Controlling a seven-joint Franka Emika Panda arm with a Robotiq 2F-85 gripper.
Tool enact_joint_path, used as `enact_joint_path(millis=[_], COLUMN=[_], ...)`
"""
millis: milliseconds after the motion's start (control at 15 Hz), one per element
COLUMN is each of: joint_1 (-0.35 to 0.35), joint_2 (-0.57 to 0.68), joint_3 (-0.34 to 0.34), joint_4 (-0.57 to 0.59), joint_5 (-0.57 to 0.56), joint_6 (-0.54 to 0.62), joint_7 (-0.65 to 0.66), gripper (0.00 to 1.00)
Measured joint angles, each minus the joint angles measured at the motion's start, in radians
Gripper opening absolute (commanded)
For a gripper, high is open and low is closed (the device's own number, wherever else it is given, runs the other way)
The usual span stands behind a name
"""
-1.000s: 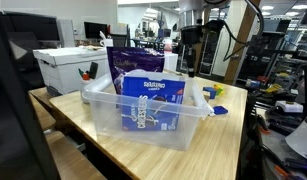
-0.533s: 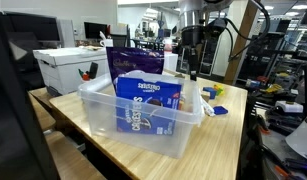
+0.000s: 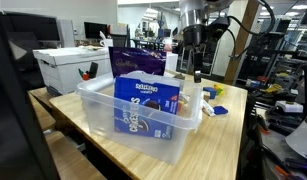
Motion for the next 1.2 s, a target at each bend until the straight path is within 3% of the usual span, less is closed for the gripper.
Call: enact_joint_path(millis=[1200], joint_1=[0.007], joint_2=[0.05], joint_3=[0.039], joint_4=[0.035], joint_5=[0.073], joint_6=[-0.093], joint_7=[-0.081], gripper=[0.02])
